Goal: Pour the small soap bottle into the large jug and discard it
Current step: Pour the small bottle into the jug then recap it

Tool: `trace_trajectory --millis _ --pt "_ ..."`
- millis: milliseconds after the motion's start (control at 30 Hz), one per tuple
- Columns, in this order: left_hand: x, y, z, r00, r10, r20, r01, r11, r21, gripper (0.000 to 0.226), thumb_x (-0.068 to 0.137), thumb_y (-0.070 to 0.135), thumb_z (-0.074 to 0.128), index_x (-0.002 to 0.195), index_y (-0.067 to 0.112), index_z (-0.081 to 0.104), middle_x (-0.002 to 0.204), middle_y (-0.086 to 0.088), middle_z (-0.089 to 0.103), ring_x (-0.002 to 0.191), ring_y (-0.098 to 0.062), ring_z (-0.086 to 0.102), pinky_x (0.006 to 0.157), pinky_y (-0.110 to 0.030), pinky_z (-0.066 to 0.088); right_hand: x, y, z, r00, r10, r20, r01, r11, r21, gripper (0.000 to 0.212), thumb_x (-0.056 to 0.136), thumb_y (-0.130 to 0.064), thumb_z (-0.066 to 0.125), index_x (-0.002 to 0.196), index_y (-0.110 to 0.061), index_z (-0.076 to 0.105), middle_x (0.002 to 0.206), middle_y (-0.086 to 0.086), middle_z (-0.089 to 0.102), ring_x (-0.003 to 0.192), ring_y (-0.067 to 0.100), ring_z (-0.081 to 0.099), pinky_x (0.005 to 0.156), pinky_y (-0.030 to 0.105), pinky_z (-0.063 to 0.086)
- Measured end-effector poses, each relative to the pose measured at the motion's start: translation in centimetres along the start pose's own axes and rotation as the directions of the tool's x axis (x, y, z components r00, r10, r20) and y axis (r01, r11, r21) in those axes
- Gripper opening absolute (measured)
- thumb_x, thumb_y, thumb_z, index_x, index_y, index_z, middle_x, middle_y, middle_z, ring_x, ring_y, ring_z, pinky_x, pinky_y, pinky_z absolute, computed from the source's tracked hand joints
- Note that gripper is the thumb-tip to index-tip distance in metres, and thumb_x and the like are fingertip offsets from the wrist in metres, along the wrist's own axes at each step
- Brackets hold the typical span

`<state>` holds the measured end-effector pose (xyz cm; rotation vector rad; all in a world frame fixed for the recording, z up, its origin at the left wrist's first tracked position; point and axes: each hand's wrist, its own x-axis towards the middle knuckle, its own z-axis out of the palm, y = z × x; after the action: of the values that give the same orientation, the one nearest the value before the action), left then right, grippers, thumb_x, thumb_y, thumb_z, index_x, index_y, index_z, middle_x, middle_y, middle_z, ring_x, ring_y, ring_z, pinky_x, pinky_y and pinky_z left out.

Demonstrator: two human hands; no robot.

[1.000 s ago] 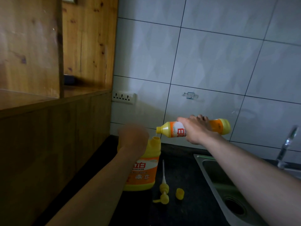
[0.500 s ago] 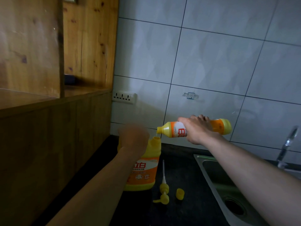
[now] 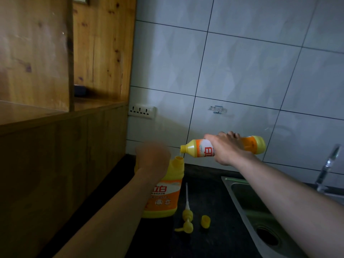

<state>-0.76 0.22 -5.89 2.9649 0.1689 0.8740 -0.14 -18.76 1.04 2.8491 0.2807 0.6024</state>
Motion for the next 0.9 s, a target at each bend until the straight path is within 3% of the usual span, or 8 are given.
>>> trace_trajectory --millis 433,733,900 --pt "-0.1 0.0 0.0 1.0 -0.001 -0.013 0.001 1.0 -0.013 0.029 0.098 0.028 0.031 0.102 0.011 0.054 0.111 -0.011 0.06 0.108 -0.031 0.051 0.093 -0.046 0.037 0.0 0.1 0.5 1.0 0.0 0.004 -0.001 1.0 0.011 0.045 0.08 -0.011 0.065 0.118 -0.029 0.049 0.114 0.01 0.057 0.111 0.035 0.048 0.097 0.045 0.035" --pt "-0.1 -0.1 -0.1 1.0 0.013 -0.002 -0.013 1.0 -0.005 0.029 0.097 0.027 0.031 0.105 0.01 0.054 0.113 -0.012 0.059 0.108 -0.032 0.05 0.092 -0.047 0.037 -0.4 -0.1 2.4 0.996 0.011 0.084 -0.022 0.991 0.132 0.041 0.077 -0.018 0.07 0.112 -0.03 0.052 0.11 0.005 0.063 0.106 0.032 0.057 0.092 0.042 0.043" --pt "-0.1 -0.1 -0.2 1.0 0.017 0.01 -0.017 1.0 -0.005 0.029 0.097 0.027 0.032 0.107 0.01 0.053 0.114 -0.012 0.059 0.11 -0.032 0.05 0.093 -0.047 0.037 -0.8 -0.1 3.1 0.992 0.009 0.127 -0.037 0.974 0.222 0.039 0.076 -0.016 0.07 0.108 -0.029 0.052 0.105 0.003 0.063 0.098 0.028 0.06 0.081 0.036 0.047"
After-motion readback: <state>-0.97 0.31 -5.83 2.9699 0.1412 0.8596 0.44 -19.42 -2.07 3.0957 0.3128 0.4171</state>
